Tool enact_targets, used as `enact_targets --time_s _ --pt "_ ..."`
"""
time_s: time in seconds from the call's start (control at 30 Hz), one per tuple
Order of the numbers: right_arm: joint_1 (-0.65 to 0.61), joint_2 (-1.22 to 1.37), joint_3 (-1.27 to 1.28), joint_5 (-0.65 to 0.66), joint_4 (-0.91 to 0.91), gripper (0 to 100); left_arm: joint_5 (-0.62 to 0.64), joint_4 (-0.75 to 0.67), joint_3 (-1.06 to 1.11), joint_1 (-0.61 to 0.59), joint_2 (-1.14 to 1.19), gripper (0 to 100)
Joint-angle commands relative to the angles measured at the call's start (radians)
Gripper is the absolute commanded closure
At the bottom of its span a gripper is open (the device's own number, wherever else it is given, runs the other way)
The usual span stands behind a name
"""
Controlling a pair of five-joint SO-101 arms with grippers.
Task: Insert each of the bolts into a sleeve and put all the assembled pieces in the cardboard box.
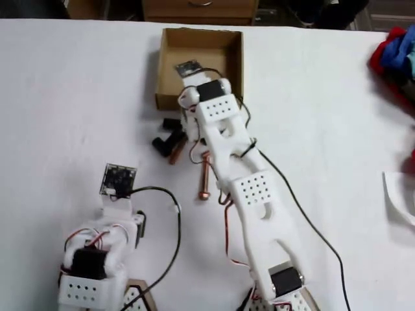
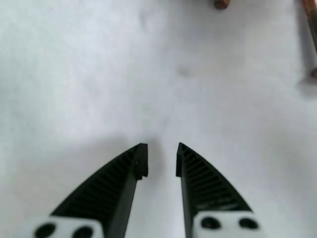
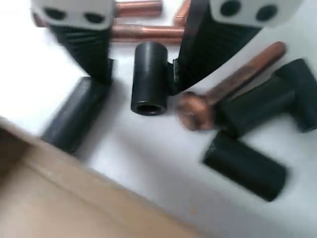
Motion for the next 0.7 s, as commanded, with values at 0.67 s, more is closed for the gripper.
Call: enact_targets --time_s 0.67 --pt "0.054 -1.216 0.933 0.098 0.041 97.8 -0.008 0.005 0.019 0.009 -0.023 88"
